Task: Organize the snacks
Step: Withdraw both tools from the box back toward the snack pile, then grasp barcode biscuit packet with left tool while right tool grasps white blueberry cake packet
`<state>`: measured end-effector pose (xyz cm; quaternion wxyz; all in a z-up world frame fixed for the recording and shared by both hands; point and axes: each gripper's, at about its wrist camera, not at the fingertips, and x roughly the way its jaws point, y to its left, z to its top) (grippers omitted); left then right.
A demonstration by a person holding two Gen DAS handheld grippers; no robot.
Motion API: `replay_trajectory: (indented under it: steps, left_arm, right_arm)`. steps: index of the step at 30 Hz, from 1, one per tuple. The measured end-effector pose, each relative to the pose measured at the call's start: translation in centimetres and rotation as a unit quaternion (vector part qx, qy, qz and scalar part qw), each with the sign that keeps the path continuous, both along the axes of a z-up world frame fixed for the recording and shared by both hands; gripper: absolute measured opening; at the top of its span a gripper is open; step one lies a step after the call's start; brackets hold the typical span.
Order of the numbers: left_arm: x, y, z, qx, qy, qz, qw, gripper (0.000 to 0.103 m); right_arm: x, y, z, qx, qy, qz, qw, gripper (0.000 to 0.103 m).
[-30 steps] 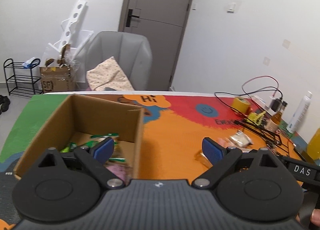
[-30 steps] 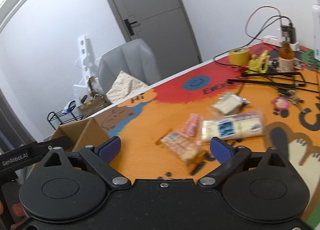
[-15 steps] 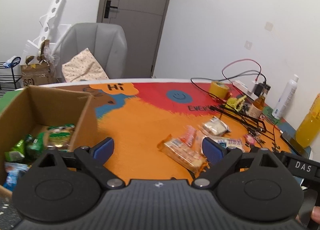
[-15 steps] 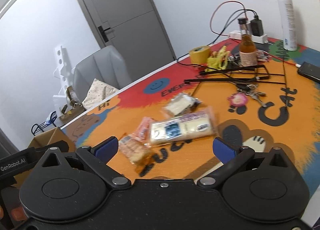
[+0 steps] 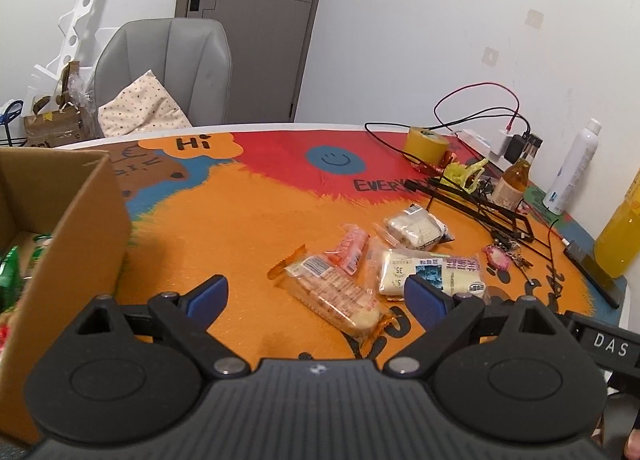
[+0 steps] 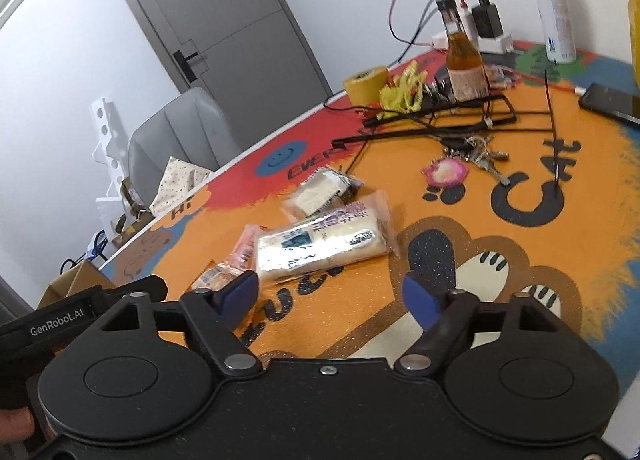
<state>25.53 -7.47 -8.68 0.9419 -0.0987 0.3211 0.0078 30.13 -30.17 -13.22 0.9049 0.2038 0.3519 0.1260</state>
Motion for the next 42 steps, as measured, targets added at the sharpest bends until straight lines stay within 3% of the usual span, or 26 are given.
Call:
replay_trajectory:
  steps: [3,19,24,31,34,37,42]
  left_arm:
    - [1.1,-0.2,-1.0,0.000,0.009,0.005,0.9999,0.094]
    - [6.3,-1.1,-5.5,0.010,0.050,0.009,0.9986,0.094]
    - [6.8,-1.4,-5.8,0.029,0.044,0.011,0.9985,0.094]
    - [6.5,-0.7,-5.8,0.045,0.052,0.009,0.9976,0.093]
    - [6.1,-0.2,-5.8,0.048,0.053,0.012,0.9973,0.093]
    - [5.7,0.4,-5.7,0.053,0.054,0.017,0.9970,0.091]
    - [5.0,0.7,-5.7,0.049,0.042,0.007,0.9979,0.079]
  right_arm:
    - [0.9,0.3,-0.8,0.011,0.012,0.006,1.000,0.058]
    - [5.7,2.2,-2.8,0.037,0.040,0.008,0.999,0.061]
    - [6.8,2.7,-2.6,0.030,0.038,-0.011,0.999,0.079]
    - [8.1,5.2,-2.6,-0.032,0.032,-0.031,0.999,0.090]
    - [8.1,6.2,-2.5,-0.068,0.029,-0.035,0.997,0.089]
    - [7.5,6.4,-2.5,-0.087,0.025,-0.034,0.995,0.081]
    - [6.4,6.2,-2.3,-0.102,0.020,-0.010,0.995,0.066]
